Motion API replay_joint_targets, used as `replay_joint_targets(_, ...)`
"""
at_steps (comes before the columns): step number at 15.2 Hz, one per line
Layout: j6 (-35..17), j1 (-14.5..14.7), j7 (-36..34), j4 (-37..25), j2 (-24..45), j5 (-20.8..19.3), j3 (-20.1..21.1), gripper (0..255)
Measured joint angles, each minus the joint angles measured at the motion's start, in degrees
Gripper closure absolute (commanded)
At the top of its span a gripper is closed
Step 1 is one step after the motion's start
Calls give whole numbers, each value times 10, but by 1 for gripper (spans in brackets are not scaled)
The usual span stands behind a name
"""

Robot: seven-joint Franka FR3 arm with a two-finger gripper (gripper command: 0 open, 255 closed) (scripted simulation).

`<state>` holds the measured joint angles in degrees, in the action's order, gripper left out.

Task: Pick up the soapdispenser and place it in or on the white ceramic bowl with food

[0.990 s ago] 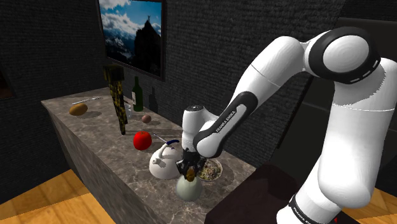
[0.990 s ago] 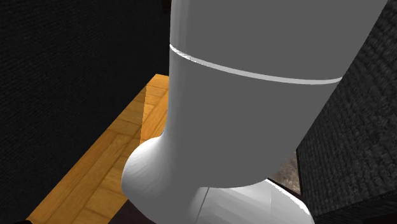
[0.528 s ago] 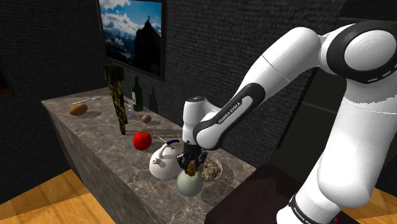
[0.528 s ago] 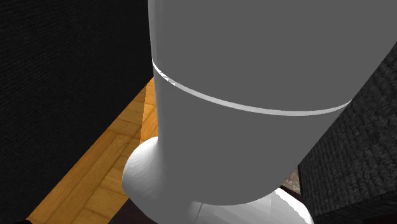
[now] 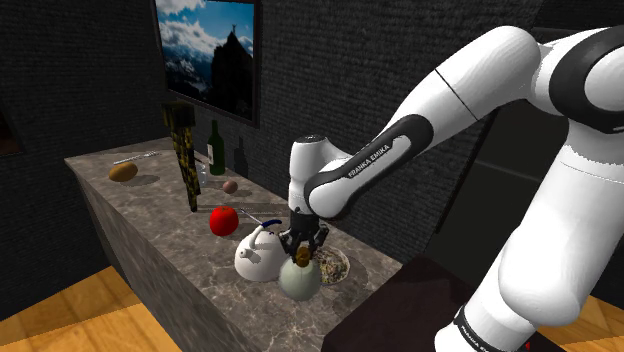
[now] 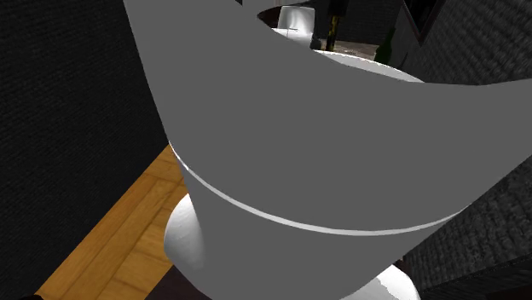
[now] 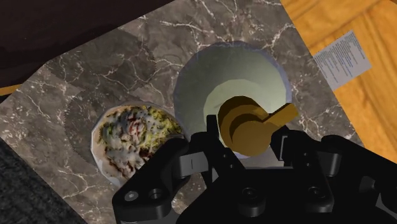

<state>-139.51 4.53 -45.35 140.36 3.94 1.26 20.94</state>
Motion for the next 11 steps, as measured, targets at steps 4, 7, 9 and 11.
replay_joint_targets(4, 33, -1, 8, -9, -26, 12, 1, 255)
replay_joint_targets(7, 54, -1, 13, -14, -43, 20, 2, 255)
replay_joint_targets(9, 63, -10, 33, -11, -54, 23, -8, 255)
replay_joint_targets(11, 79, -23, 61, -13, -68, 24, -22, 255)
